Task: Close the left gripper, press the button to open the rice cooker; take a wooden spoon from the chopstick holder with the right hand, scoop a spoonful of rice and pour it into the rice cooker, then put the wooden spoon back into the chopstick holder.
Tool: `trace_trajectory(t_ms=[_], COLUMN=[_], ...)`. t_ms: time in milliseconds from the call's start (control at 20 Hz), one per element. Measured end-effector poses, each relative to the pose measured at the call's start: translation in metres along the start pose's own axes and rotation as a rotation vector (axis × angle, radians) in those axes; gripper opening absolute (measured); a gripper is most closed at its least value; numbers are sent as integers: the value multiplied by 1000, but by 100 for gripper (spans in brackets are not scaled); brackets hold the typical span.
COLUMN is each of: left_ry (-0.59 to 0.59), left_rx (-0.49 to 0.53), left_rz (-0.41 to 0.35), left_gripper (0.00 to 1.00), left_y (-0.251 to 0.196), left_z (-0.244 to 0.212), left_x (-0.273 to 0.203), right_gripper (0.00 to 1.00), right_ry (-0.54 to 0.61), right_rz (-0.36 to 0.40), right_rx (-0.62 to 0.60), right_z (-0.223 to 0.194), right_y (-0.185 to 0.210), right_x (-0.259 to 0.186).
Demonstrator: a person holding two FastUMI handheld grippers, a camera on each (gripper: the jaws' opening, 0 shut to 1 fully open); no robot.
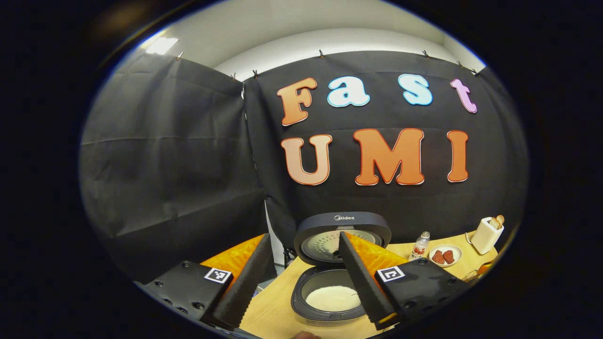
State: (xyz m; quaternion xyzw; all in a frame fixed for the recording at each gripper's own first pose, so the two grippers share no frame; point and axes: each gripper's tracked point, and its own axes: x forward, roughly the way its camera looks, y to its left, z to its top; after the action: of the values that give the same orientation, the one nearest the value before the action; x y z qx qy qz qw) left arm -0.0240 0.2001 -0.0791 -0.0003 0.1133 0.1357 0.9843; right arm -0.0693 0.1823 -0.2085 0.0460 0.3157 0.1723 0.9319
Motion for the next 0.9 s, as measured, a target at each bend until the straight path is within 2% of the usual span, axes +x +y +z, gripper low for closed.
trace_trajectory(t_ms=[50, 100, 300, 400, 450, 500, 550, 650, 700, 800, 900], left_ry=[-1, -4, 12, 33, 41, 51, 62, 85, 96, 110, 112], left_rx=[12, 23, 40, 32, 22, 10, -1, -23, -33, -36, -21], left_rz=[3, 4, 12, 27, 34, 41, 47, 56, 59, 64, 59], left_gripper=[94, 94, 94, 97, 94, 97, 94, 94, 97, 97, 97], left_y=[6, 10, 26, 34, 37, 40, 41, 44, 43, 43, 40], left_z=[-1, -3, -18, -29, -33, -38, -42, -51, -56, -60, -61], left_x=[3, 4, 8, 8, 7, 6, 6, 6, 7, 5, 1], right_gripper=[8, 13, 13, 13, 13, 12, 12, 12, 12, 12, 12], right_ry=[27, 52, 115, 140, 155, 161, 162, 157, 166, 147, 156], right_rz=[-18, -39, -114, -126, -122, -131, -136, -149, -141, -88, -12], right_rx=[-42, -82, -225, -278, -309, -340, -364, -410, -415, -365, -223], right_z=[-11, -21, -58, -73, -81, -85, -88, -94, -102, -106, -108], right_y=[3, 4, 8, 13, 14, 16, 21, 28, 32, 48, 62], right_x=[5, 8, 26, 27, 26, 25, 25, 22, 20, 19, 23])
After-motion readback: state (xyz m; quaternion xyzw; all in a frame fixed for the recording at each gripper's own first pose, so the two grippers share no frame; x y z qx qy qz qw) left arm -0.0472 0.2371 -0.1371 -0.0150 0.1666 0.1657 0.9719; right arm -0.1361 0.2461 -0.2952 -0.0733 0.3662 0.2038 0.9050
